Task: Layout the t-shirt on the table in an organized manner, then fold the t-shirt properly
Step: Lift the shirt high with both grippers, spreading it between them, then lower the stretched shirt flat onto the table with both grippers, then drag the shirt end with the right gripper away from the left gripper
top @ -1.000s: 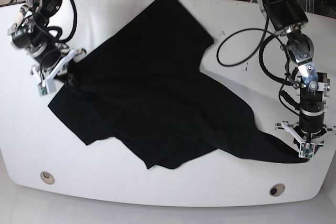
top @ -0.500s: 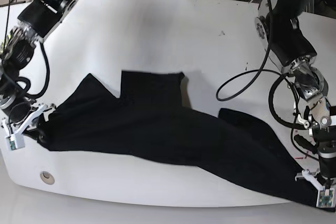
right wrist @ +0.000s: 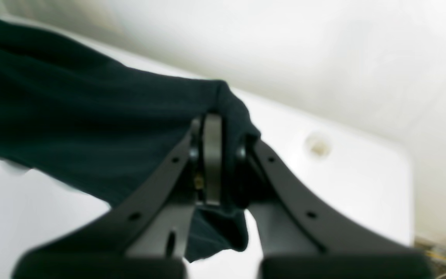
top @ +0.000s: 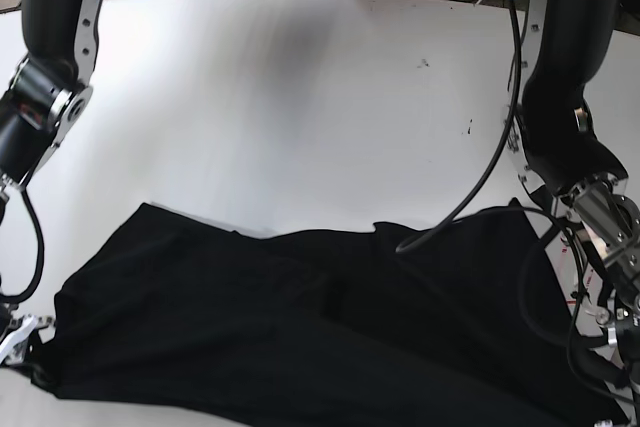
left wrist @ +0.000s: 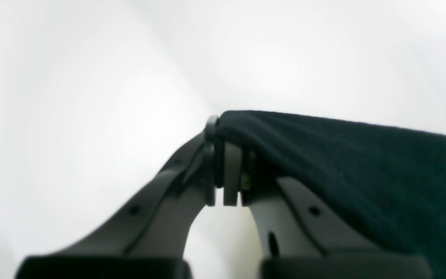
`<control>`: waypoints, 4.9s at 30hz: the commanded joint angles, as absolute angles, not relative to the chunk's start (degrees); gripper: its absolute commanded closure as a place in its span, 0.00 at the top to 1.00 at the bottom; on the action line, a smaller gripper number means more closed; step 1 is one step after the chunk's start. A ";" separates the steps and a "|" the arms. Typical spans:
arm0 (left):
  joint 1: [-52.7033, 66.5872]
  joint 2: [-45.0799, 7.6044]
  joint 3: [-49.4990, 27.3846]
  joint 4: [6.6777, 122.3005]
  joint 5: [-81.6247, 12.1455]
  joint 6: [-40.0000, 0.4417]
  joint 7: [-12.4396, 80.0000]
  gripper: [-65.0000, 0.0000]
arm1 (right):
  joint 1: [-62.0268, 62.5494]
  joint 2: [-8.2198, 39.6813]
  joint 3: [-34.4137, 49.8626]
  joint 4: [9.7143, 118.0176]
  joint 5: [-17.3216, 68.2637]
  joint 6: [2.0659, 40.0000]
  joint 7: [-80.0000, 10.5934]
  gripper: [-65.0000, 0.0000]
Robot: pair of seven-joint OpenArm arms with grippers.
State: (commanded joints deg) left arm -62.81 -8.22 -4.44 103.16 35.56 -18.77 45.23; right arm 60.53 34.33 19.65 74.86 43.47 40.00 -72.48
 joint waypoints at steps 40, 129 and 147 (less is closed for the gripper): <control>-61.93 -6.11 -4.53 99.38 35.12 -25.80 59.38 0.00 | 58.15 45.85 9.54 61.05 58.77 40.00 -74.59 0.00; -14.11 -4.88 -14.20 92.18 31.78 -22.64 36.88 0.00 | 5.32 28.26 29.49 72.22 46.64 40.00 -58.42 1.00; -12.44 -4.88 -14.37 92.18 31.69 -22.64 36.88 0.00 | -1.54 19.03 29.23 75.38 49.45 40.00 -58.42 1.00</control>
State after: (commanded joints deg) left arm -12.44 -4.88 -14.37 92.18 31.69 -22.64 36.88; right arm -1.54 19.03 29.23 75.38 49.45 40.00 -58.42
